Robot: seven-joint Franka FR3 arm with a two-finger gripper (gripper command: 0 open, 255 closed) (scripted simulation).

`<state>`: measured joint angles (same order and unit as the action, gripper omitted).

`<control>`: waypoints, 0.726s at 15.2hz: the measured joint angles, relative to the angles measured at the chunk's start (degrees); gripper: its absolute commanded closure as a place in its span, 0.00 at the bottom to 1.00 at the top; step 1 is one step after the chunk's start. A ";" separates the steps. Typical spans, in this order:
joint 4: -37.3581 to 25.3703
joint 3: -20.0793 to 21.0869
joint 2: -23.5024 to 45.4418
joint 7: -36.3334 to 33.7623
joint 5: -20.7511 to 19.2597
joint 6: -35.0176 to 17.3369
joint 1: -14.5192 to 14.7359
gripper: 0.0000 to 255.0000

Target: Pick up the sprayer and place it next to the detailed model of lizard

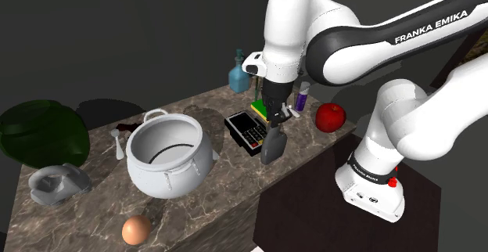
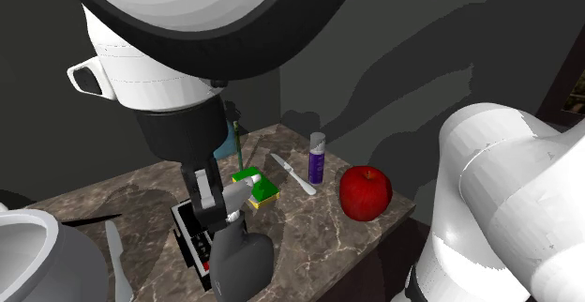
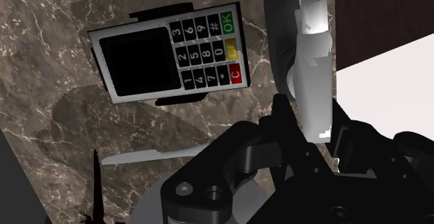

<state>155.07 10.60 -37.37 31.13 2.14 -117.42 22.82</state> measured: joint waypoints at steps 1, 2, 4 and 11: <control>-0.26 -0.09 -0.15 0.08 -0.04 0.43 -0.03 1.00; -0.64 -0.13 -0.41 0.11 -0.04 1.09 -0.01 1.00; -1.74 -0.27 -1.03 0.21 -0.07 2.80 0.00 1.00; -6.28 -0.63 -2.19 0.41 -0.23 8.48 -0.03 1.00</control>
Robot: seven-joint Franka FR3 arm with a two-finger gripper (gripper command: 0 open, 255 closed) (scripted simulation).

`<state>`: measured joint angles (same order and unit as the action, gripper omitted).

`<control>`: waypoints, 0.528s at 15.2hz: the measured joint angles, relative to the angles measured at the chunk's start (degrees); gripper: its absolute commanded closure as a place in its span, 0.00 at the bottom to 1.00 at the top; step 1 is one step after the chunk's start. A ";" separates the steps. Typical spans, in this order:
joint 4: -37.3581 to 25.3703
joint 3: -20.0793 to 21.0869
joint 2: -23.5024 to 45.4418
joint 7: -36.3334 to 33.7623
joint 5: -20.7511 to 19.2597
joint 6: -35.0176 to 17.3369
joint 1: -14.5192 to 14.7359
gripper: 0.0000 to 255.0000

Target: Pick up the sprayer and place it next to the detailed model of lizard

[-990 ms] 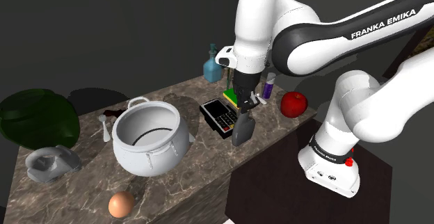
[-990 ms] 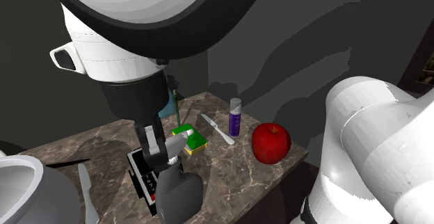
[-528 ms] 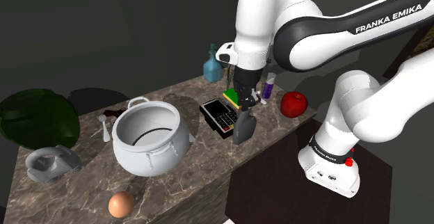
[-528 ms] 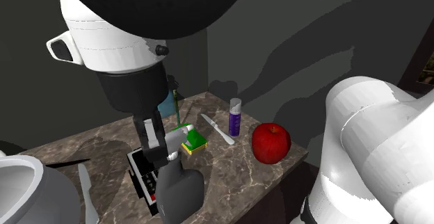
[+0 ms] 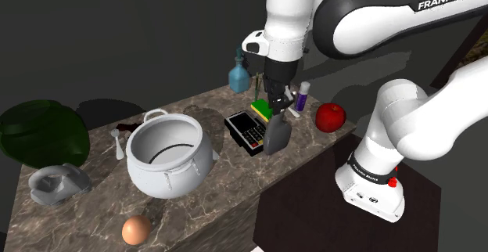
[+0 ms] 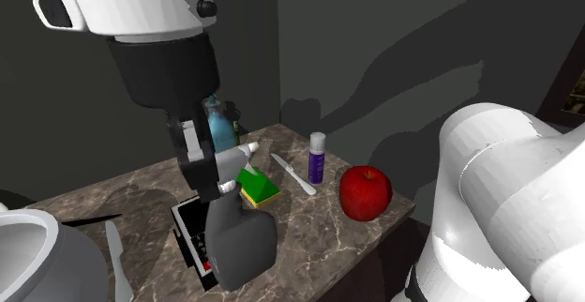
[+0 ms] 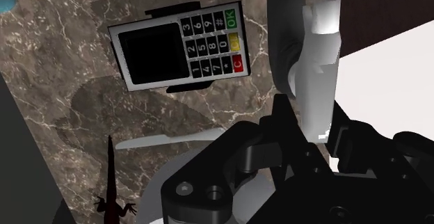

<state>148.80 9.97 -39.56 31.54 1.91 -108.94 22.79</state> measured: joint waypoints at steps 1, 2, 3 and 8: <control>-0.75 -0.20 -0.23 0.19 -0.11 0.97 -0.08 1.00; -1.44 -0.28 -0.34 0.26 -0.16 1.77 -0.11 1.00; -2.11 -0.39 -0.56 0.34 -0.20 2.66 -0.14 1.00; -5.77 -0.75 -0.75 0.65 -0.46 6.50 -0.30 1.00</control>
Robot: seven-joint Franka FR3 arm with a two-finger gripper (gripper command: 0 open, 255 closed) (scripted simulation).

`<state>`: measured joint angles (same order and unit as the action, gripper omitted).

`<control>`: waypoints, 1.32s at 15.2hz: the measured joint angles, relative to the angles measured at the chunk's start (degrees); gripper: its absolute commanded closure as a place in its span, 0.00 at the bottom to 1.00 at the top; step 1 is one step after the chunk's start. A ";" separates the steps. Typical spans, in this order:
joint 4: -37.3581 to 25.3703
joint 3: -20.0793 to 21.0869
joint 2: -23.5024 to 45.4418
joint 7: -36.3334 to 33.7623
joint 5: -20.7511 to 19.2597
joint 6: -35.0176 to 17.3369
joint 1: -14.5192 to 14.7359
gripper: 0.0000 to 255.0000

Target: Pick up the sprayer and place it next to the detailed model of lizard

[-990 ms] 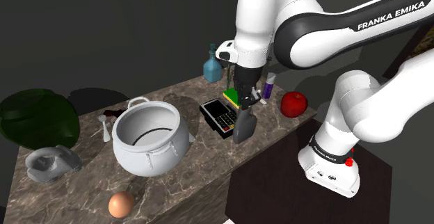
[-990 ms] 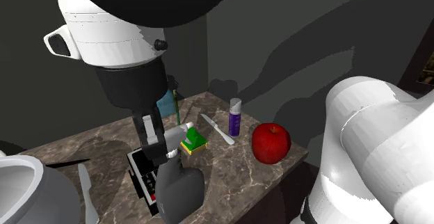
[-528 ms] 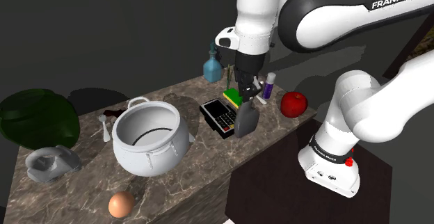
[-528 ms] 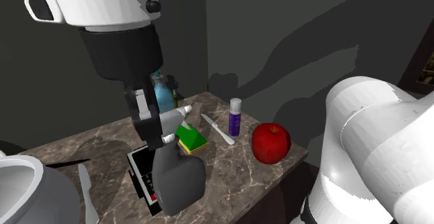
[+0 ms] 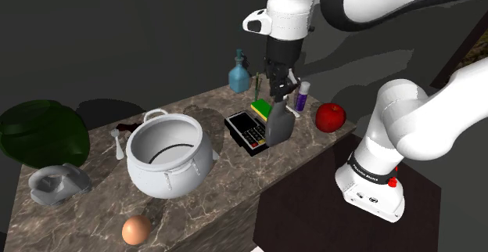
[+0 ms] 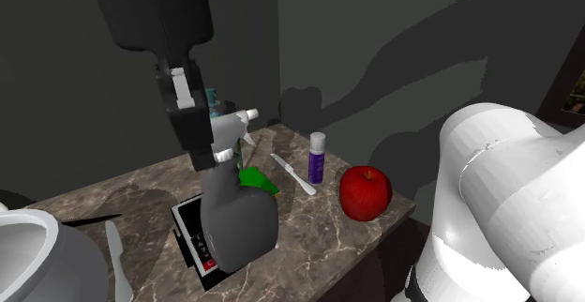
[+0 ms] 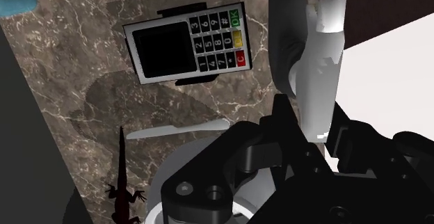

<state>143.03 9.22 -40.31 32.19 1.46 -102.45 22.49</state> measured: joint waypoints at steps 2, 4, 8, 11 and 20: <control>-1.56 -0.06 -0.01 0.03 -0.05 1.57 -0.03 1.00; -3.08 -0.04 0.09 -0.03 -0.06 3.00 -0.03 1.00; -6.33 -0.30 0.30 0.19 -0.26 6.03 -0.18 1.00; -8.69 -0.42 0.50 0.28 -0.36 8.18 -0.26 1.00; -16.70 -0.80 2.01 0.66 -0.80 14.68 -0.59 1.00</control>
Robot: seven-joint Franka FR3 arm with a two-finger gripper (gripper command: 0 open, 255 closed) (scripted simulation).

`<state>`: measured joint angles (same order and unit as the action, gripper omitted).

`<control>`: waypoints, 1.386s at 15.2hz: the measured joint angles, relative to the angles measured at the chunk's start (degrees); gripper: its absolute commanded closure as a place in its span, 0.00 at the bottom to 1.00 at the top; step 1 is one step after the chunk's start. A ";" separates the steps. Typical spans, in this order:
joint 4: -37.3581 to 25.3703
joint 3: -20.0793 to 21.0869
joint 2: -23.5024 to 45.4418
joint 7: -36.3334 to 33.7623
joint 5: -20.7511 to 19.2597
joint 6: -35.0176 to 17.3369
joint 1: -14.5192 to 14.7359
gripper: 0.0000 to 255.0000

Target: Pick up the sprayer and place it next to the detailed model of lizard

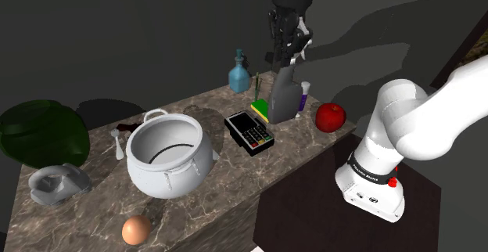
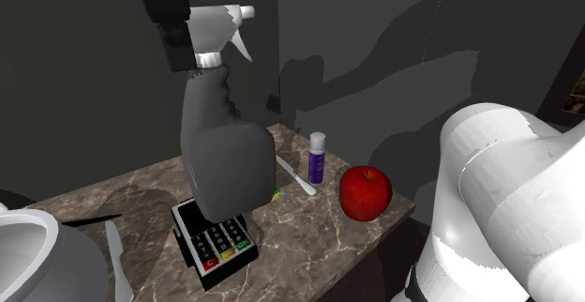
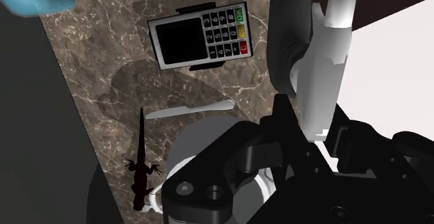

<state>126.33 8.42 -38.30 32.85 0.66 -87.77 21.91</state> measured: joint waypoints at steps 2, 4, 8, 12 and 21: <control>-2.10 -0.02 0.68 0.03 -0.09 1.42 -0.09 1.00; -3.87 -0.15 1.03 0.17 -0.21 2.85 -0.17 1.00; -8.19 -0.14 2.33 0.19 -0.35 5.86 -0.31 1.00; -12.11 -0.07 3.60 0.15 -0.46 8.52 -0.43 1.00; -22.60 -0.12 7.22 0.40 -0.95 15.39 -0.80 1.00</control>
<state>103.73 8.30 -31.08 33.25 -0.29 -72.38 21.10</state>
